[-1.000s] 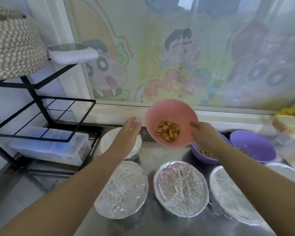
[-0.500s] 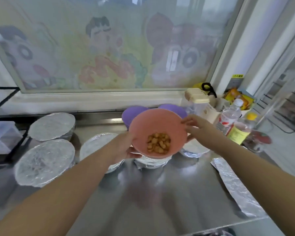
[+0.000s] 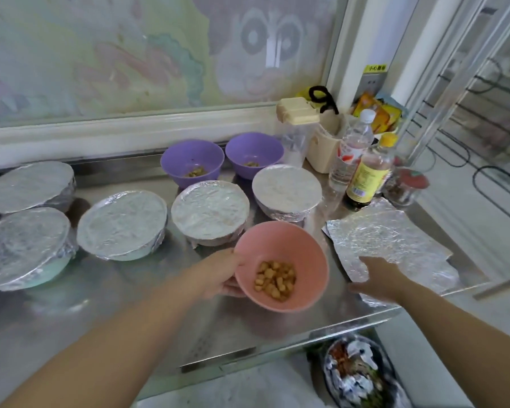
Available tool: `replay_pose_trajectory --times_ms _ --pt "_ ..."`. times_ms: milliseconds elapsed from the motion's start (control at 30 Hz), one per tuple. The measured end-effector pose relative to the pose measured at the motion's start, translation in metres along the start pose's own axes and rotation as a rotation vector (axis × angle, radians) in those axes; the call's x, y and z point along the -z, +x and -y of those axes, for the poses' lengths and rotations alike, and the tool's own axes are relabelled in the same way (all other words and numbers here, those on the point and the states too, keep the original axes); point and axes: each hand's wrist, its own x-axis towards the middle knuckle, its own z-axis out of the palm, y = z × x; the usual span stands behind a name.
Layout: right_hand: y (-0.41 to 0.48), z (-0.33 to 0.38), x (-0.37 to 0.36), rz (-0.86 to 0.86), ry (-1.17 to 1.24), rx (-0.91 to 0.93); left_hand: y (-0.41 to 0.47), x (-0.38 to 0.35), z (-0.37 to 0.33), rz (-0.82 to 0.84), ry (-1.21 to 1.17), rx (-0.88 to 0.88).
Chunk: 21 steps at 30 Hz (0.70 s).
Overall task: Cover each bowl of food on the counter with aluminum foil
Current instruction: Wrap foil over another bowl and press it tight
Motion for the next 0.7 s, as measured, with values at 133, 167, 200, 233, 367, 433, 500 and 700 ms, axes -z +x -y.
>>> replay_pose_trajectory --times_ms 133,167,200,233,367,433,500,700 --pt "0.031 -0.02 -0.038 -0.061 -0.038 -0.04 0.009 -0.012 0.007 0.025 0.005 0.026" --pt "0.033 -0.021 -0.043 -0.076 -0.032 -0.033 0.011 -0.014 0.007 0.027 0.002 0.026" --pt "0.027 -0.016 -0.041 -0.089 -0.026 -0.022 0.013 -0.017 0.008 0.027 -0.007 0.024" --pt "0.021 -0.011 -0.039 -0.106 -0.023 -0.008 0.016 -0.019 0.009 0.023 -0.022 0.021" --pt "0.015 -0.001 -0.036 -0.164 -0.003 0.0 0.022 -0.027 0.01 0.035 -0.05 0.017" --pt "0.02 -0.005 -0.038 -0.193 0.032 0.003 0.025 -0.028 0.01 0.035 -0.064 0.024" --pt "0.024 -0.008 -0.038 -0.197 0.075 0.031 0.026 -0.028 0.01 0.039 -0.062 0.022" --pt "0.018 -0.013 -0.013 -0.3 0.328 0.036 0.024 -0.03 0.005 0.069 -0.014 0.043"
